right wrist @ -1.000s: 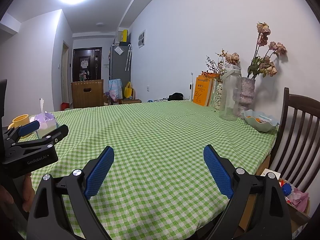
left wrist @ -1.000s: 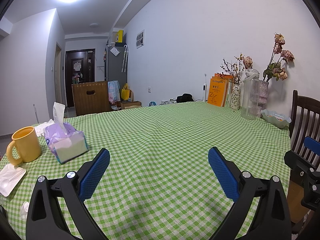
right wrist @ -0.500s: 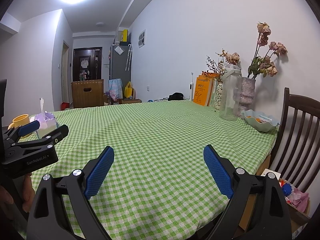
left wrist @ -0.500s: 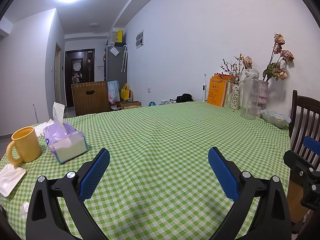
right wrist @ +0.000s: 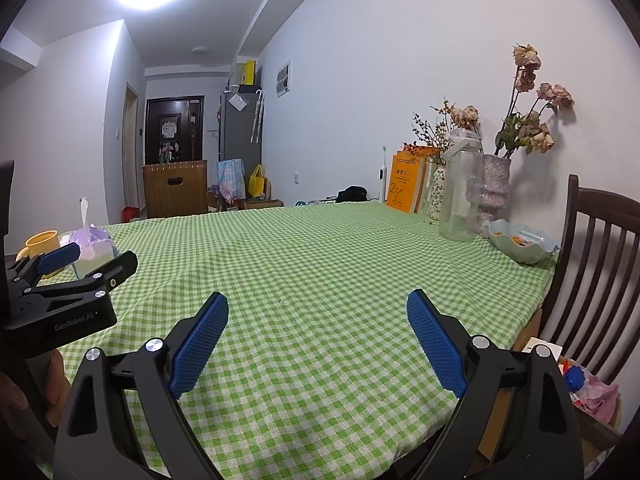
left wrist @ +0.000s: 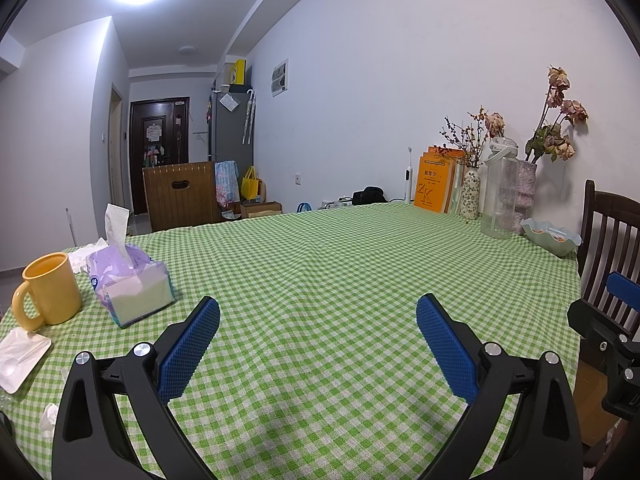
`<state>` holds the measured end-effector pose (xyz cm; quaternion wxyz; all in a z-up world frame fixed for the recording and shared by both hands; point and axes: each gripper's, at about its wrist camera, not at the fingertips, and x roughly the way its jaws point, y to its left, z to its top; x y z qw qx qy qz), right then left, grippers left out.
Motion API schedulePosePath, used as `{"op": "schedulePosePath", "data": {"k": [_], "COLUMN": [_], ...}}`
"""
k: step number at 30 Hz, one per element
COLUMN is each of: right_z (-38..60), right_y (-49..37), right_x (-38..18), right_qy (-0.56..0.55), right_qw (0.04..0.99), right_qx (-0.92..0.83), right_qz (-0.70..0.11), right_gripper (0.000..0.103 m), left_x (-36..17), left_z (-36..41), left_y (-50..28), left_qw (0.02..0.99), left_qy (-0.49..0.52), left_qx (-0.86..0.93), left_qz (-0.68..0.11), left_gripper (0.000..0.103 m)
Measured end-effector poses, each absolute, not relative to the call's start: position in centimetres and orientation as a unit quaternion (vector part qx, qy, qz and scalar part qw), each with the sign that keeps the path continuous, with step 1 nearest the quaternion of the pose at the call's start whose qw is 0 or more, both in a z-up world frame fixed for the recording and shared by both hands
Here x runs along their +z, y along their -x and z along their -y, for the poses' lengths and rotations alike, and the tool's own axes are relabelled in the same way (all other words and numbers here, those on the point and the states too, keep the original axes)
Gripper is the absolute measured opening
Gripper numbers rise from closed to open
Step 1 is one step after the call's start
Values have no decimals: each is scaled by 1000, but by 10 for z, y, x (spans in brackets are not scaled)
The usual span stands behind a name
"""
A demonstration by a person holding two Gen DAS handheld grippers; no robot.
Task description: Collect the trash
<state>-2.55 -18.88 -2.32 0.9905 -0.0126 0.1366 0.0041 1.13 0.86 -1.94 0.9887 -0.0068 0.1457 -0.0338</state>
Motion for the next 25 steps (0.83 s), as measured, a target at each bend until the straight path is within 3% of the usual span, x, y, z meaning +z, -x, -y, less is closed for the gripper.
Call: {"op": "schedulePosePath", "data": {"k": [17,25], "right_z": [189,175], "right_y": [26,6], "right_x": [-29,-30], "right_qy": [13,-24], "right_qw": [990,975], "right_qx": [6,99], "right_qz": [-142,-196], "right_gripper": [87,87], "left_x": [-20,-26], "left_z": [-11,-36], "left_y": [-12,-45], "left_qw": [989,974], "left_qy": [10,19], "left_qx": [-36,58], "left_qz": [-146,-217], "left_gripper": [96,96]}}
